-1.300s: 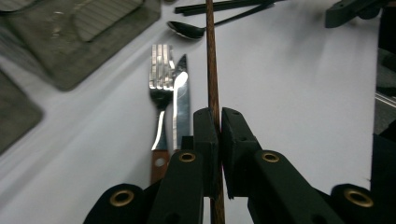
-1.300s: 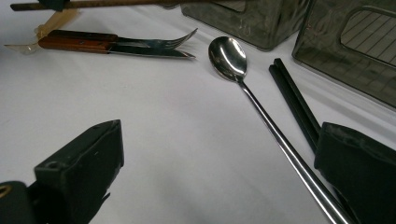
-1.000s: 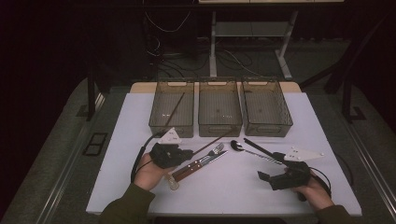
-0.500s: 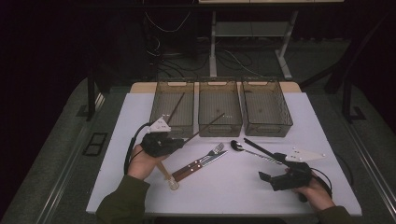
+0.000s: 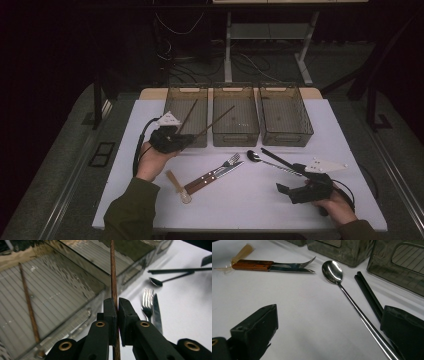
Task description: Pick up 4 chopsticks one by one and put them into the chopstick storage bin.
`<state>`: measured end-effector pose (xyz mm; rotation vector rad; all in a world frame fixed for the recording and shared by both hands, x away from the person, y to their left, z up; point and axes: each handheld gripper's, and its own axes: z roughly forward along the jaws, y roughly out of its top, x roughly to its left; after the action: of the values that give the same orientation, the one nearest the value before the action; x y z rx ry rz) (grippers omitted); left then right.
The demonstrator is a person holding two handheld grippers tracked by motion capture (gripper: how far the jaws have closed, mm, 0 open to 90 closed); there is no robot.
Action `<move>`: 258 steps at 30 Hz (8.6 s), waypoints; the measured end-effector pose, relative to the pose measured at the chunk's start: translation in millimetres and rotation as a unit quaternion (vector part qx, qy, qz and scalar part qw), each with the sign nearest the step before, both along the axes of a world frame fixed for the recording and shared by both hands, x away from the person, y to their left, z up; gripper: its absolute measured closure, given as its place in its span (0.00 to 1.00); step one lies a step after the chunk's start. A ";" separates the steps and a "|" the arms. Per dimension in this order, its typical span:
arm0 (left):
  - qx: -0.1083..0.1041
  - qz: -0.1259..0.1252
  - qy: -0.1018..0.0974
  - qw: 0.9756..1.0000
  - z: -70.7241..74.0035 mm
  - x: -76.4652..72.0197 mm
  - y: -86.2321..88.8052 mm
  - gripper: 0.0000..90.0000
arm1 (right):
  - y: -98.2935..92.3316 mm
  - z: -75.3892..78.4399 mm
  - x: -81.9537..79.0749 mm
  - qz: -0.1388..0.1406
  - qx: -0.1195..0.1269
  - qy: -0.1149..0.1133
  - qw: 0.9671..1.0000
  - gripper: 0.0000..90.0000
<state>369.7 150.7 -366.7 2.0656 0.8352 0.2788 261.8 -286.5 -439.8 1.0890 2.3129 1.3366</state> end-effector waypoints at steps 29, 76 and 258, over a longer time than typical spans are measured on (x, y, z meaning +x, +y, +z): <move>0.013 0.131 0.019 0.991 3.7 75.8 20.2 0.94 | -0.5 -0.8 0.3 -0.002 -0.003 -0.001 1.000 0.02; -0.016 0.059 -0.009 0.998 3.0 44.2 13.4 0.38 | -1.1 -0.6 0.2 -0.001 0.000 -0.003 1.000 0.02; -0.033 -0.086 -0.025 0.995 -73.8 -99.6 14.9 0.00 | -48.5 -6.5 64.9 0.045 -0.150 0.057 0.986 0.95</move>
<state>270.2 165.6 -440.5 2.0455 0.6245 0.2049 326.7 -335.0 -446.4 0.9958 2.5682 0.9315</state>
